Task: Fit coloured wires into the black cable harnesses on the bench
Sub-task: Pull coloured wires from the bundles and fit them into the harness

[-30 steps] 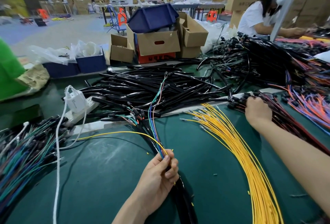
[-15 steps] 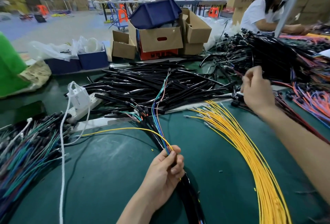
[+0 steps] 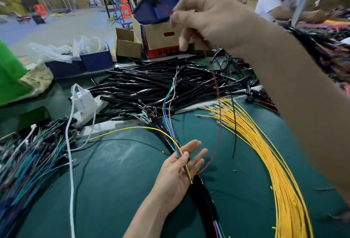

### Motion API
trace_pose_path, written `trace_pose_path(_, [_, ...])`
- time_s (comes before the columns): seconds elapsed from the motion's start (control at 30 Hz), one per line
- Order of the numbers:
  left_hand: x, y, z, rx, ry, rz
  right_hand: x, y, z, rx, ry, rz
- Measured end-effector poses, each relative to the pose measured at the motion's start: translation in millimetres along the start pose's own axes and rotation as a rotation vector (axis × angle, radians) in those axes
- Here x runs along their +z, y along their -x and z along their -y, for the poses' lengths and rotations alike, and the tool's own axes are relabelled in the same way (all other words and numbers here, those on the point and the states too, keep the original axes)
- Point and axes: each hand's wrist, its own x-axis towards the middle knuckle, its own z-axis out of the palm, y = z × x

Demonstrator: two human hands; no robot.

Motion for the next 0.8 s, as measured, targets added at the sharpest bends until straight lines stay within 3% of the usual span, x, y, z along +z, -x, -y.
trace_pose_path(0.17, [4, 3, -2, -0.028, 0.012, 0.029, 42, -34, -17, 0.140, 0.135, 0.293])
trace_pose_path(0.37, [7, 2, -3, -0.019, 0.026, 0.034, 81, -66, -57, 0.314, -0.037, 0.366])
trace_pose_path(0.57, [5, 0, -4, -0.052, 0.135, -0.006, 92, -75, -96, 0.322, -0.109, 0.208])
trace_pose_path(0.8, [3, 2, -13, -0.158, 0.343, -0.124, 84, -66, -135, 0.279, -0.002, 0.003])
